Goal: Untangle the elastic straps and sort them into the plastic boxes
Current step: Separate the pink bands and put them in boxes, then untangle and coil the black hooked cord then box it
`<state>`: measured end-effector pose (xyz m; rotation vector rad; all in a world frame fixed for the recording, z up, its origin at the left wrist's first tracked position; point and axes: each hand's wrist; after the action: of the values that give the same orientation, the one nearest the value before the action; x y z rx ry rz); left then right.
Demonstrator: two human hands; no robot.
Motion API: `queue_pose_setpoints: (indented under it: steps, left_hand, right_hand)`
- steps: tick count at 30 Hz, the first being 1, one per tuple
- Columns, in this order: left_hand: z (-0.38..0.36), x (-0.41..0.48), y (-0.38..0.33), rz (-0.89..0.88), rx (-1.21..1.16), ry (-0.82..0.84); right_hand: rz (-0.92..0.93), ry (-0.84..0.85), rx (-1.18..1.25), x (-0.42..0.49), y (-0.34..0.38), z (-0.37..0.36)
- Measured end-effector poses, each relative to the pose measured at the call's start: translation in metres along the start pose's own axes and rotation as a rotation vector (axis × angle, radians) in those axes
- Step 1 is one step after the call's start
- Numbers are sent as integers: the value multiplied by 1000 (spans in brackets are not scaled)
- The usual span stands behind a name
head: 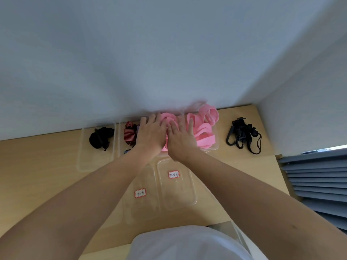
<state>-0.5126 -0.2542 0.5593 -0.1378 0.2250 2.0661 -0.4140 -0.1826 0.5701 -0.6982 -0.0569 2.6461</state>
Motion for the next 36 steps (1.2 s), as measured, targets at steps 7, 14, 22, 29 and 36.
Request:
queue_pose_setpoints:
  steps: [7, 14, 22, 29, 36]
  left_hand:
    - [8, 1, -10, 32, 102, 84]
    - [21, -7, -13, 56, 72, 55]
    - [53, -15, -34, 15, -26, -16]
    - [77, -1, -93, -124, -167, -51]
    - [94, 8, -171, -152, -205, 45]
  right_hand:
    - [-34, 21, -37, -2, 0, 1]
    - [44, -64, 15, -7, -8, 6]
    - [176, -439, 202, -37, -69, 8]
    - [-6, -551, 360, -69, -154, 13]
    - [-225, -369, 449, -93, -234, -11]
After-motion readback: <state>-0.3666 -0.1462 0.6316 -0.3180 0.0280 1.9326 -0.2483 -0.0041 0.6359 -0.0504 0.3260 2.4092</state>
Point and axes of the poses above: each hand's wrist, its own x-axis towards the middle knuckle, its own z-axis out of the back of the hand, y = z × x
